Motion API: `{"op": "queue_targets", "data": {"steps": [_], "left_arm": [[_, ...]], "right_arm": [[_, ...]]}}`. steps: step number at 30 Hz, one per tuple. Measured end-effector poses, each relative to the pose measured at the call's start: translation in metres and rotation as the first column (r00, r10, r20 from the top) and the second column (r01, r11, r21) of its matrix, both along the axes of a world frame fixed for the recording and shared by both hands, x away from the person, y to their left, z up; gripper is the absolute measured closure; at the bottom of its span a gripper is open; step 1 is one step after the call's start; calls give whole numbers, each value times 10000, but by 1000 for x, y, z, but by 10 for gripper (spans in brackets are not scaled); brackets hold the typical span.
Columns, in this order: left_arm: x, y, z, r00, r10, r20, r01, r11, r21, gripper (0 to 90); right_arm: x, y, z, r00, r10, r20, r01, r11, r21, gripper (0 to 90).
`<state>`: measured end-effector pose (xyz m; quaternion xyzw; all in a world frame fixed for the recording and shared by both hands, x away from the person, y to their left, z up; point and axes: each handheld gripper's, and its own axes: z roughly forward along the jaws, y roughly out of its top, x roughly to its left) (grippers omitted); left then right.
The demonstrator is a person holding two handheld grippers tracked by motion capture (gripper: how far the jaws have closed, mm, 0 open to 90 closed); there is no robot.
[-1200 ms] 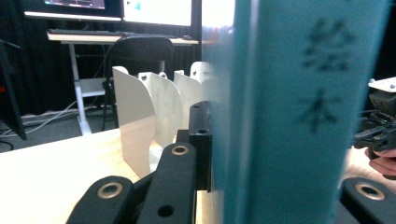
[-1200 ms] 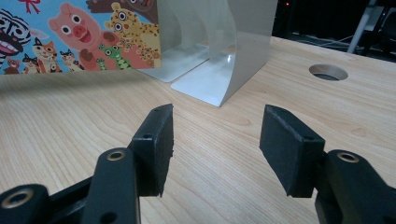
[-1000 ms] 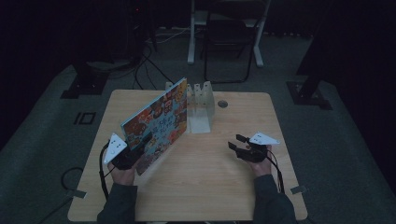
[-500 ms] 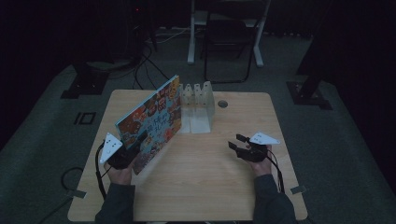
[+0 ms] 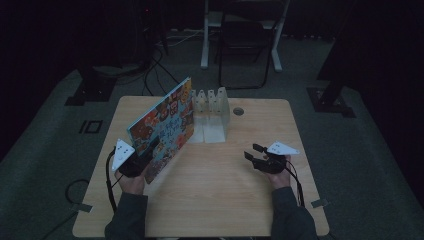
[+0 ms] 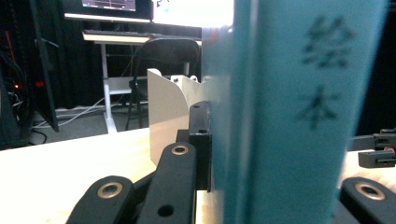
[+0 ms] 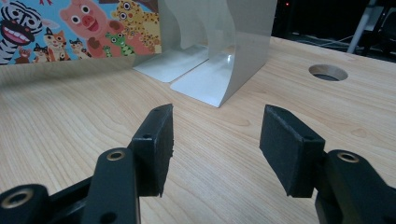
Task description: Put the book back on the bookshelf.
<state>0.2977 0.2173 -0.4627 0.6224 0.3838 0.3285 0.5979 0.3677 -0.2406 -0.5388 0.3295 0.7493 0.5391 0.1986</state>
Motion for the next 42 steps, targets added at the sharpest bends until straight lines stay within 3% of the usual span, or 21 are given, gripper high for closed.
{"op": "queue_targets", "data": {"steps": [19,35,42], "left_arm": [[13,-5,0,9988,491,-55,-492,9987,-94,820],[25,-14,1,9971,758,-33,-757,9968,264,820],[30,-15,-1,9947,1025,-88,-1023,9945,207,820]], "right_arm": [[0,0,0,10000,-4,-9,4,10000,20,439],[0,-2,0,10000,-26,6,26,10000,67,439],[0,-2,0,10000,-30,-13,30,10000,63,440]]}}
